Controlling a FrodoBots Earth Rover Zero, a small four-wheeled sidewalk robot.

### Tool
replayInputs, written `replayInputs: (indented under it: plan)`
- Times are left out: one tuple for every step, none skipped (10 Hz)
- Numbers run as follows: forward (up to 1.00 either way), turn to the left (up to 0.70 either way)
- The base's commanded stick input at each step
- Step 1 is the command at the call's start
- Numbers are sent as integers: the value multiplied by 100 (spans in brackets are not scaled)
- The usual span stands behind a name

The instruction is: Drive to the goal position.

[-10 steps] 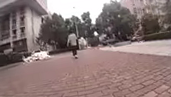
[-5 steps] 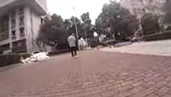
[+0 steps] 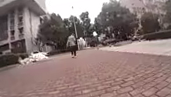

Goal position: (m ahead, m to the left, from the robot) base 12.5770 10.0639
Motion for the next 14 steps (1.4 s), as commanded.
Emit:
replayInputs:
  plan:
    - [70, 0]
    - [70, 0]
    - [70, 0]
    - [70, 0]
    - [70, 0]
    - [70, 0]
    - [70, 0]
    - [70, 0]
    - [70, 0]
    - [70, 0]
    - [70, 0]
    - [70, 0]
    - [70, 0]
    - [70, 0]
